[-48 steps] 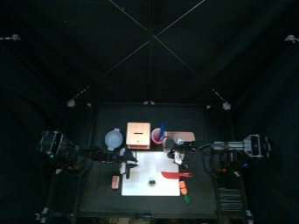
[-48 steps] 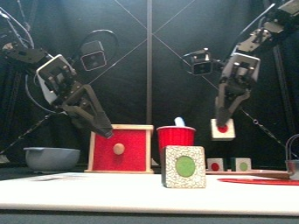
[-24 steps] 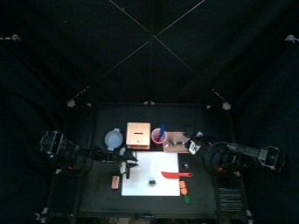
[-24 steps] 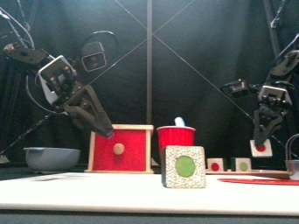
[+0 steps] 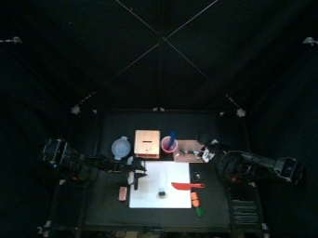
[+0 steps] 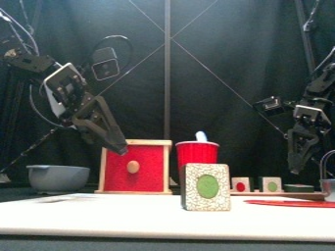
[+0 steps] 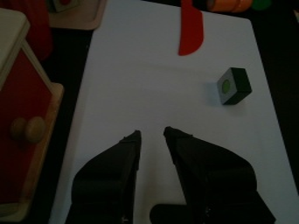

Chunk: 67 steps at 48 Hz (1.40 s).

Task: Place sushi on board then cut the sushi with the knife then place the pieces on the plate
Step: Place the 4 sushi pieces on the plate

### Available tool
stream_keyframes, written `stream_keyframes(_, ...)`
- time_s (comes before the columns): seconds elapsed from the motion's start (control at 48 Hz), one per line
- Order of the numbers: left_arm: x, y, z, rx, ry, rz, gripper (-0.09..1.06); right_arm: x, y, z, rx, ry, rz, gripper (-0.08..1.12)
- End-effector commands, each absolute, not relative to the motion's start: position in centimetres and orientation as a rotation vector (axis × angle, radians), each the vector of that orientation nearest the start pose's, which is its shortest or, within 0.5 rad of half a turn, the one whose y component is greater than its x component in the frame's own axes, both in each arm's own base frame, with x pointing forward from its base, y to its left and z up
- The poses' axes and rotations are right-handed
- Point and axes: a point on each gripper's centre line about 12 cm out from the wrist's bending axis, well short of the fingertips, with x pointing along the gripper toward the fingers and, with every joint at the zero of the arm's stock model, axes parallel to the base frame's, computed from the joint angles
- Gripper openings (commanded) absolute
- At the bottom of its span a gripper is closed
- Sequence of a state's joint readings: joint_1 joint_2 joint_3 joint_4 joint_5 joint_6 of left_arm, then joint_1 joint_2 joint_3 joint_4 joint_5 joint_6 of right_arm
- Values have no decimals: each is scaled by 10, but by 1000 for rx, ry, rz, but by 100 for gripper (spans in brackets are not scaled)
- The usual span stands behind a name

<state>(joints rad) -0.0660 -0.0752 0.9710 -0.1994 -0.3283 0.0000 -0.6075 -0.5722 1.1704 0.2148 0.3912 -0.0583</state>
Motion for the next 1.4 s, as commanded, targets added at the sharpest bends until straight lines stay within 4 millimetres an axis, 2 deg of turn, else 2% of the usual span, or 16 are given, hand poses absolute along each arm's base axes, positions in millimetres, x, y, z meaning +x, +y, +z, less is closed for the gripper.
stream_keyframes(0.021, 328, -13, 143, -151, 531, 53, 71, 185, -104, 160, 469, 841, -516, 81)
stream_keyframes(0.146, 328, -12, 143, -150, 531, 54, 71, 208, -82, 173, 463, 799, -404, 81)
stream_keyframes(0.354, 328, -12, 143, -152, 530, 56, 71, 259, -31, 204, 390, 666, -181, 81)
stream_keyframes(0.562, 328, -11, 143, -153, 532, 58, 71, 298, 8, 211, 375, 620, -62, 81)
stream_keyframes(0.792, 328, -11, 143, -154, 535, 58, 71, 334, 47, 201, 347, 662, 29, 81)
stream_keyframes(0.958, 328, -11, 143, -154, 535, 58, 71, 358, 71, 185, 311, 714, 79, 82)
stream_keyframes(1.146, 328, -11, 142, -152, 536, 58, 71, 377, 80, 165, 287, 762, 88, 82)
stream_keyframes(1.396, 326, -11, 141, -152, 541, 59, 71, 398, 94, 154, 253, 785, 115, 82)
